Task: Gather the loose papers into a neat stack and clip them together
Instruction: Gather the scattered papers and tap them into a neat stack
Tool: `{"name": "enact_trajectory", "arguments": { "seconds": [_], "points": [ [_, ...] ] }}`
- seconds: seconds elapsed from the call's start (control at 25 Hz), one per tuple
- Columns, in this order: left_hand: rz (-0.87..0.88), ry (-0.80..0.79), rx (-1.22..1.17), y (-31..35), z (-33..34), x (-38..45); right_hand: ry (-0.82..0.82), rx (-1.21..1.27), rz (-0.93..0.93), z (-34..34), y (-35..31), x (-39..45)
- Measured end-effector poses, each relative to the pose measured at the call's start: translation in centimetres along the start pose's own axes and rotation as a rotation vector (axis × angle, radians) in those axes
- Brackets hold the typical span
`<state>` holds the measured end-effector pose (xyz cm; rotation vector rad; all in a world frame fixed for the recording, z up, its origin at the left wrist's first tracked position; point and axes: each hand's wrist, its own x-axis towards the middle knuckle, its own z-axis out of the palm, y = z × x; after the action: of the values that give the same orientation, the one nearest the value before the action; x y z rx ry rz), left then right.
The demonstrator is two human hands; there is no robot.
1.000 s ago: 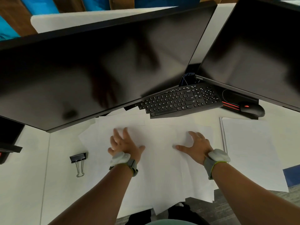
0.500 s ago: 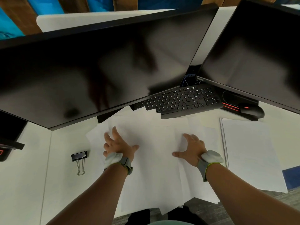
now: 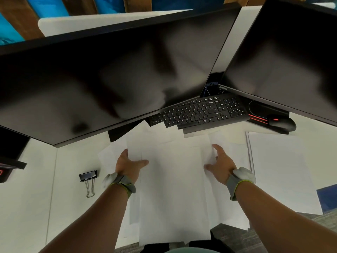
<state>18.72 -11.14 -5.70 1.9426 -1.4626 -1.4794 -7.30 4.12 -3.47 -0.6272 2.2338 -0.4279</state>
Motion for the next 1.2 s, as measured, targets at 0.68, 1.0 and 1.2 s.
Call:
{"name": "enact_trajectory", "arguments": {
  "seconds": [0.68,1.0,1.2],
  "points": [
    [0.057,0.073,0.391,0.1,0.5,-0.8,0.153,-0.188,-0.090,1.8,-1.5,0.6],
    [0.150,0.005,0.514,-0.7,2.1,-1.8,-0.190,-0.190,-0.110,3.3,-2.8,0.4],
    [-0.008,0.108,0.452,0.0,2.4,-2.5,-0.046,-0.232,-0.066,2.6,-3.3,0.1]
  ]
}}
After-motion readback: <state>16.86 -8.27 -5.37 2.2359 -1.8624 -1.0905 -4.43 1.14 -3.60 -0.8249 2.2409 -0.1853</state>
